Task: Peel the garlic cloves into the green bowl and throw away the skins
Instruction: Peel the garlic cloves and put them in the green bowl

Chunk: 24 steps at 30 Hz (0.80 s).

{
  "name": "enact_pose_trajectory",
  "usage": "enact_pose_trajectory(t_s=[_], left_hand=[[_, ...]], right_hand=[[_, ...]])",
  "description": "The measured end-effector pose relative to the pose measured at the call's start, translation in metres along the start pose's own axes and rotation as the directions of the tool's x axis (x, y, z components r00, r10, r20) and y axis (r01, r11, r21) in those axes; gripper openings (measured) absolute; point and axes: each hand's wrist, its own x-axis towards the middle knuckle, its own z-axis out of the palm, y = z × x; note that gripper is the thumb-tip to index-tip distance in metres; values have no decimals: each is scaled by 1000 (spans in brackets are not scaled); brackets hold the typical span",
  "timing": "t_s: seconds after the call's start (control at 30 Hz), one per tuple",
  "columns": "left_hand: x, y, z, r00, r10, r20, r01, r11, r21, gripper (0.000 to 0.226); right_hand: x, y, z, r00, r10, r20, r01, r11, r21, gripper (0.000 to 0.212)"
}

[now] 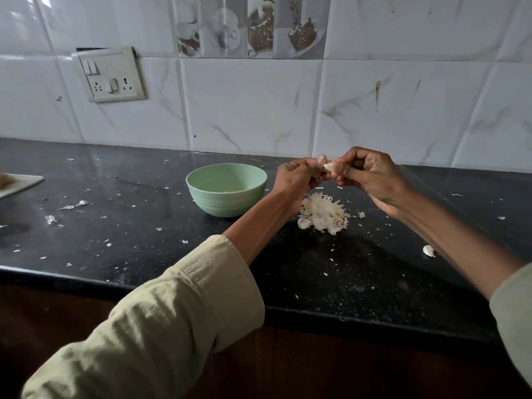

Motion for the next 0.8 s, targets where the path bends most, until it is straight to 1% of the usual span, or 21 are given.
enact_pose_trajectory(t_s=[0.07,0.13,0.23,0.33,0.37,0.43,0.47,0.53,0.67,0.73,0.8], left_hand=[[0,-2,4,998,58,-26,-57,997,54,26],[1,-3,5,989,148,-25,-141,975,173,26],[3,-7,4,969,245,21,-232,881,412,31],[1,-6,4,959,280,42,-256,795,550,53],[1,-6,2,959,279,57,-258,765,590,55],[1,-6,1,965,248,90,-246,722,647,52],[0,-5,1,969,223,102,-235,726,646,51],[-1,-4,2,977,179,119,-215,789,576,51],[-2,-1,2,974,144,172,-209,865,457,39],[-3,-1,1,980,129,152,-182,888,421,37],[-4,-1,0,988,116,101,-147,911,387,37]], right_hand=[[1,0,1,999,-10,-32,9,999,-33,21],[3,-1,1,996,-35,-87,26,994,-110,23],[4,1,1,984,-90,-151,48,964,-262,14],[2,0,2,977,-169,-134,102,910,-402,13],[1,-1,4,974,-195,-119,122,885,-449,14],[0,-3,6,963,-248,-105,156,831,-534,15],[0,-4,7,956,-272,-109,167,811,-560,16],[-1,-6,7,945,-307,-115,184,788,-588,17],[-2,-7,8,941,-330,-68,216,745,-632,17],[-1,-6,9,947,-317,-52,214,744,-633,19],[0,-5,9,958,-284,-52,197,775,-601,20]])
